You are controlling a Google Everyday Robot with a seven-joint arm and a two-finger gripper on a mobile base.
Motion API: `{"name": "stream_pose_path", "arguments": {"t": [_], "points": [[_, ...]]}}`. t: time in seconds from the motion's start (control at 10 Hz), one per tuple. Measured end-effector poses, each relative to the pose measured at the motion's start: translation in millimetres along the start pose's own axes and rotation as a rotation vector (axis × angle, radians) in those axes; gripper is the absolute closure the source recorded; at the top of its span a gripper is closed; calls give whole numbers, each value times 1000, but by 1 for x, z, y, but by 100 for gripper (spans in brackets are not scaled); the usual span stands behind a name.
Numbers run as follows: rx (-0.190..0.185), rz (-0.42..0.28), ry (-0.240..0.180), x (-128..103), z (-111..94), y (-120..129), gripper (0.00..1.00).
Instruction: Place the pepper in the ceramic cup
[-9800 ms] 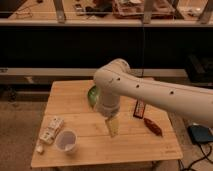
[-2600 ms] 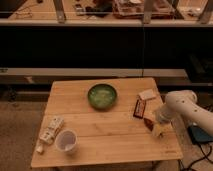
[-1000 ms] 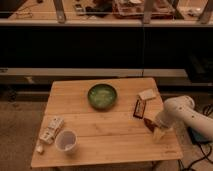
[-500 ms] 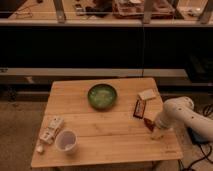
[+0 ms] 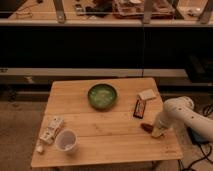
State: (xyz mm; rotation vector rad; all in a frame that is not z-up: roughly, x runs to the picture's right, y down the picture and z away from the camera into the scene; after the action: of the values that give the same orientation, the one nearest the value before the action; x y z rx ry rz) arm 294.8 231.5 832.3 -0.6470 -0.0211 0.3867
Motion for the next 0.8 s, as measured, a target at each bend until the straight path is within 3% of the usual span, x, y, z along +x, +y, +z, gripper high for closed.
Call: {"name": "stream_pose_path", "arguments": {"t": [0.4, 0.8], "points": [[12, -61, -4, -10, -13, 3, 100], [65, -252, -2, -65, -56, 6, 100]]}}
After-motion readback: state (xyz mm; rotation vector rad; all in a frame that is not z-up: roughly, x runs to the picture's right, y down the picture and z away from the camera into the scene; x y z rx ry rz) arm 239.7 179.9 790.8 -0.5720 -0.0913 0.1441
